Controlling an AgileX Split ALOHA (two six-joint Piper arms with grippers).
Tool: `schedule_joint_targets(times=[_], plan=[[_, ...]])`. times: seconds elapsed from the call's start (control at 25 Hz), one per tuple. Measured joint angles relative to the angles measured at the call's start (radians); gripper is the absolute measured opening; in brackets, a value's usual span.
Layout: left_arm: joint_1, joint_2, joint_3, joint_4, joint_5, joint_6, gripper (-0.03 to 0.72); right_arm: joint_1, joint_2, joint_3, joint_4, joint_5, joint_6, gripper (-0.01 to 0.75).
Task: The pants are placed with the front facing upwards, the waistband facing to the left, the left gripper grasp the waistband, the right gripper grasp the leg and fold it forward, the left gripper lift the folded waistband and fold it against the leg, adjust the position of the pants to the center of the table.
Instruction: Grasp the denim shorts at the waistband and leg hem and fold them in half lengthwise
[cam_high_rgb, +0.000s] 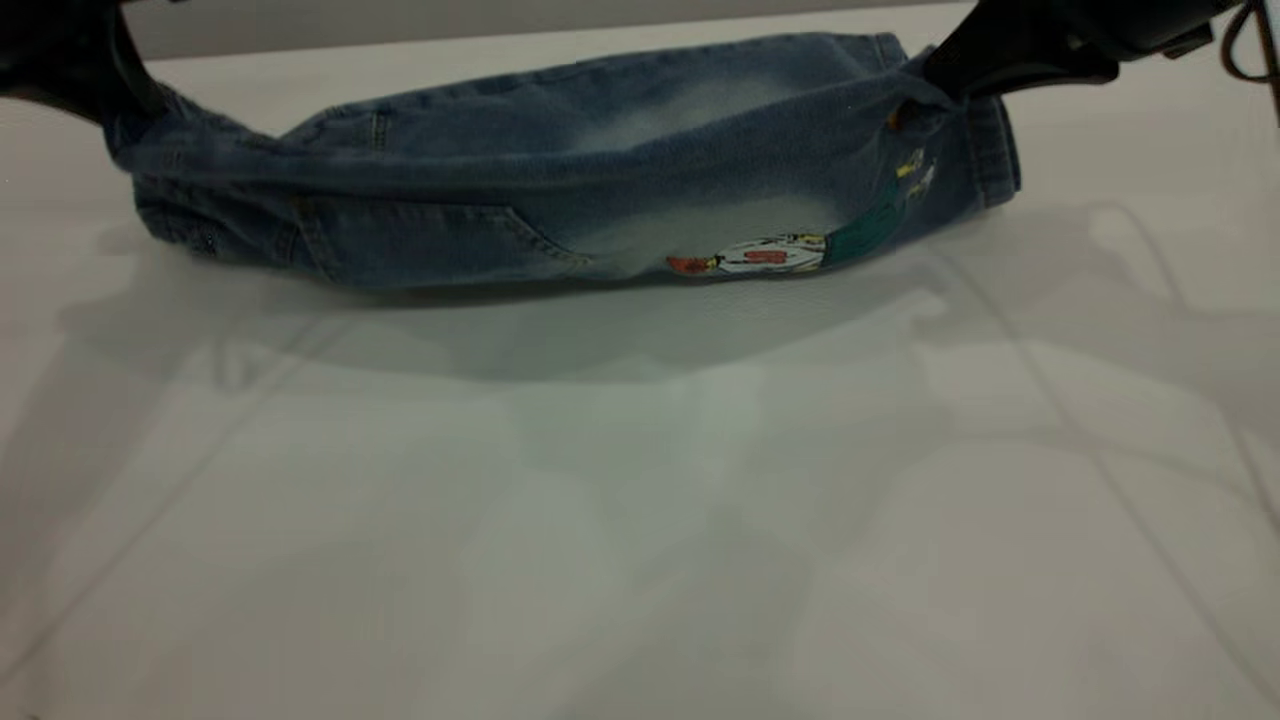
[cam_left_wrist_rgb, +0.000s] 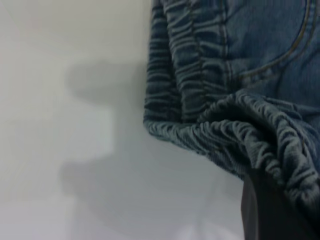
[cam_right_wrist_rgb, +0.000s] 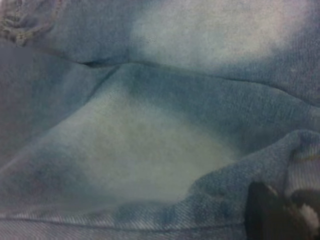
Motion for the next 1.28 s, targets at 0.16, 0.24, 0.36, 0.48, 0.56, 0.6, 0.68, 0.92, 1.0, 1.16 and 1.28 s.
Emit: schedule_joint_targets(times=[0.16, 0.24, 0.36, 0.48, 0.56, 0.6, 0.68, 0.92, 1.0, 1.16, 1.28], plan=[[0.000, 0.045, -0.070, 0.001, 0.001, 0.000, 0.120, 0.000, 0.044, -0.059, -0.001, 0.000, -0.001, 0.022], [0.000, 0.062, -0.099, 0.002, 0.004, 0.000, 0.120, 0.000, 0.045, -0.081, -0.006, -0.007, -0.001, 0.022], [0.000, 0.074, -0.132, 0.001, 0.017, -0.001, 0.120, 0.000, 0.045, -0.114, -0.030, -0.005, 0.016, 0.022], [0.000, 0.074, -0.156, -0.020, 0.047, 0.009, 0.120, 0.000, 0.045, -0.147, -0.069, 0.009, 0.066, 0.022], [0.000, 0.074, -0.162, -0.020, 0.061, 0.021, 0.120, 0.000, 0.045, -0.164, -0.097, 0.014, 0.095, 0.022], [0.000, 0.074, -0.162, -0.022, 0.060, 0.022, 0.120, 0.000, 0.045, -0.170, -0.104, 0.014, 0.107, 0.022], [0.000, 0.074, -0.162, -0.024, 0.064, 0.022, 0.120, 0.000, 0.044, -0.170, -0.106, 0.015, 0.115, 0.022], [0.000, 0.073, -0.162, -0.025, 0.106, 0.025, 0.120, 0.000, 0.043, -0.170, -0.129, 0.016, 0.123, 0.022], [0.000, 0.072, -0.162, -0.025, 0.111, 0.025, 0.120, 0.000, 0.038, -0.170, -0.129, 0.022, 0.131, 0.022], [0.000, 0.071, -0.173, -0.025, 0.129, 0.025, 0.120, 0.000, 0.037, -0.174, -0.135, 0.041, 0.139, 0.022], [0.000, 0.070, -0.202, -0.025, 0.170, 0.027, 0.120, 0.000, 0.037, -0.197, -0.162, 0.046, 0.176, 0.022]])
